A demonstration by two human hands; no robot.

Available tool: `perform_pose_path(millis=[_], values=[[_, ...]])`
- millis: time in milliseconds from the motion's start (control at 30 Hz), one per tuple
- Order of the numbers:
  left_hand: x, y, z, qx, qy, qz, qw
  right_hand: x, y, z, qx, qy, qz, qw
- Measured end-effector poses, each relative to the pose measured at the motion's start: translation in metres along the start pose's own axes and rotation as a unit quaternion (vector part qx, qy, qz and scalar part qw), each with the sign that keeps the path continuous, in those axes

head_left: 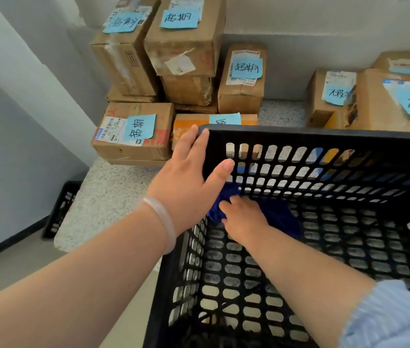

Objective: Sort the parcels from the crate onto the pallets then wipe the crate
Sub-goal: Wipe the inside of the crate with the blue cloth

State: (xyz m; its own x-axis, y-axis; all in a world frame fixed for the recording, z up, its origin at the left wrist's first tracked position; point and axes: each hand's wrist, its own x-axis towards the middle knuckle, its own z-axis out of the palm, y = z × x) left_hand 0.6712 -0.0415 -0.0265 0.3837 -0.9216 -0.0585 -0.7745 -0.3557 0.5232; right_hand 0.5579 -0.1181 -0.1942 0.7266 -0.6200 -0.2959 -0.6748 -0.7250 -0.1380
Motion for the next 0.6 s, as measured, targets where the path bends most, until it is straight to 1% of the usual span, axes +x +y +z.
perform_pose_path(millis=[67, 200, 333, 400, 467, 533, 600], values=[[0.000, -0.001, 0.001, 0.005, 0.000, -0.001, 1.000, -0.002, -0.001, -0.003, 0.029, -0.028, -0.016, 0.999], [0.000, -0.002, -0.001, 0.016, -0.009, -0.006, 1.000, -0.024, -0.003, -0.008, 0.060, -0.118, -0.065, 0.989], [0.000, 0.000, -0.002, 0.023, -0.017, -0.017, 0.999, -0.052, -0.013, -0.009, 0.089, -0.226, -0.108, 0.964], [0.000, 0.000, -0.002, 0.022, -0.018, -0.020, 0.999, -0.064, -0.019, -0.010, 0.124, -0.291, -0.120, 0.941], [0.000, 0.000, -0.002, 0.024, -0.020, -0.022, 0.999, -0.076, -0.027, -0.006, 0.163, -0.368, -0.136, 0.905], [0.000, 0.000, -0.002, 0.025, -0.022, -0.024, 0.999, -0.087, -0.035, 0.000, 0.174, -0.442, -0.151, 0.867], [0.000, 0.000, -0.002, 0.022, -0.023, -0.023, 0.999, -0.093, -0.039, 0.003, 0.180, -0.477, -0.141, 0.849]])
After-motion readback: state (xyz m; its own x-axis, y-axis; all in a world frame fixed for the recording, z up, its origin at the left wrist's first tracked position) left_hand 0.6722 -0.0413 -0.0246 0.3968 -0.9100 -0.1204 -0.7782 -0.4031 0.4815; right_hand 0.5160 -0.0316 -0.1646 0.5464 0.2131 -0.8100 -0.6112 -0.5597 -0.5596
